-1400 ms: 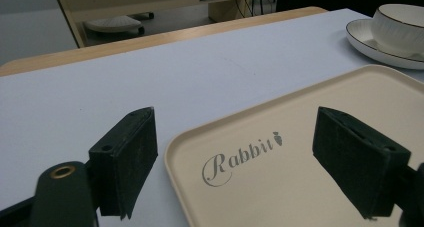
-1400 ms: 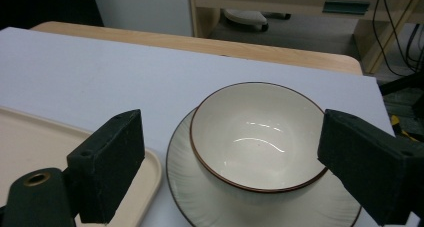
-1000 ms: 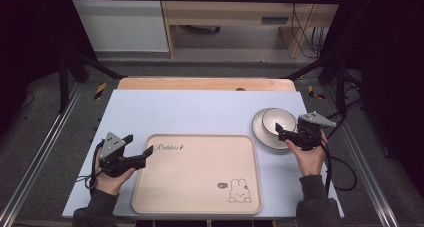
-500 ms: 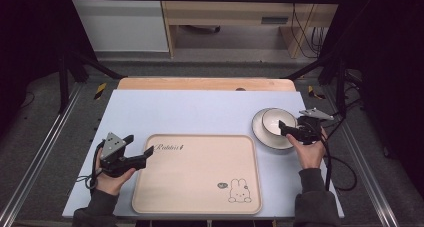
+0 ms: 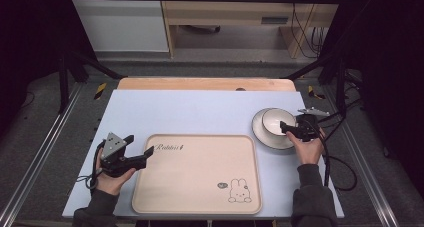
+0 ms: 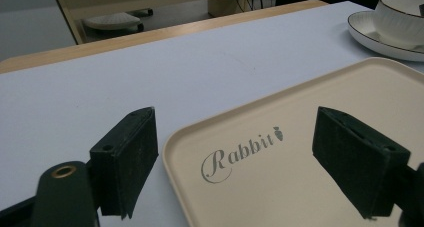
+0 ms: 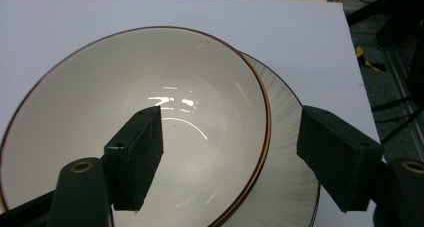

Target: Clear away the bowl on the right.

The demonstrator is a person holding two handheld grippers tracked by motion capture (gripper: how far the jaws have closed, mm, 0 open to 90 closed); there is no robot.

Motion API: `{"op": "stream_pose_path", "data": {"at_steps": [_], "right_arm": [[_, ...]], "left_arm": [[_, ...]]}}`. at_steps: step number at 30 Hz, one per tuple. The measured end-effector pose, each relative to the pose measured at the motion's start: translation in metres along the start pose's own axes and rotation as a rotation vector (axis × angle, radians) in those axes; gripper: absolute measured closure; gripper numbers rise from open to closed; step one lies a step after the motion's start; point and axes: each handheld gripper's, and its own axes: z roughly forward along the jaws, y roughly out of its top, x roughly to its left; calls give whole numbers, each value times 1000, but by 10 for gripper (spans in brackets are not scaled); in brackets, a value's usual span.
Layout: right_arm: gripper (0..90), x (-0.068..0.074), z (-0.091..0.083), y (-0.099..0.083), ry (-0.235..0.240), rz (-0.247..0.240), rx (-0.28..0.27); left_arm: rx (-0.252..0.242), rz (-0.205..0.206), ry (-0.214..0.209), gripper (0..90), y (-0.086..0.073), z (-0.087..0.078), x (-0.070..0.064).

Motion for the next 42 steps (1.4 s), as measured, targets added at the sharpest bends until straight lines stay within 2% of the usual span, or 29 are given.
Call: {"op": "stream_pose_path", "data": {"at_steps": [8, 12, 18, 22, 29, 39, 42], "right_arm": [[356, -3, 10, -1, -1, 9, 40], [452, -1, 13, 1, 7, 6, 70], [566, -2, 14, 1, 12, 43, 122], [630, -4, 14, 1, 21, 60, 136], [692, -5, 14, 2, 10, 83, 146], [759, -6, 17, 4, -12, 74, 149], [772, -7, 16, 5, -2, 110, 155]], "left_arm": [[0, -1, 0, 181, 0, 0, 0], [1, -1, -1, 182, 0, 0, 0], [2, 1, -2, 184, 0, 0, 0], [4, 0, -1, 185, -1, 1, 0], [7, 0, -2, 186, -1, 1, 0], [10, 2, -2, 189, -1, 2, 0], [11, 3, -2, 190, -1, 2, 0]]}}
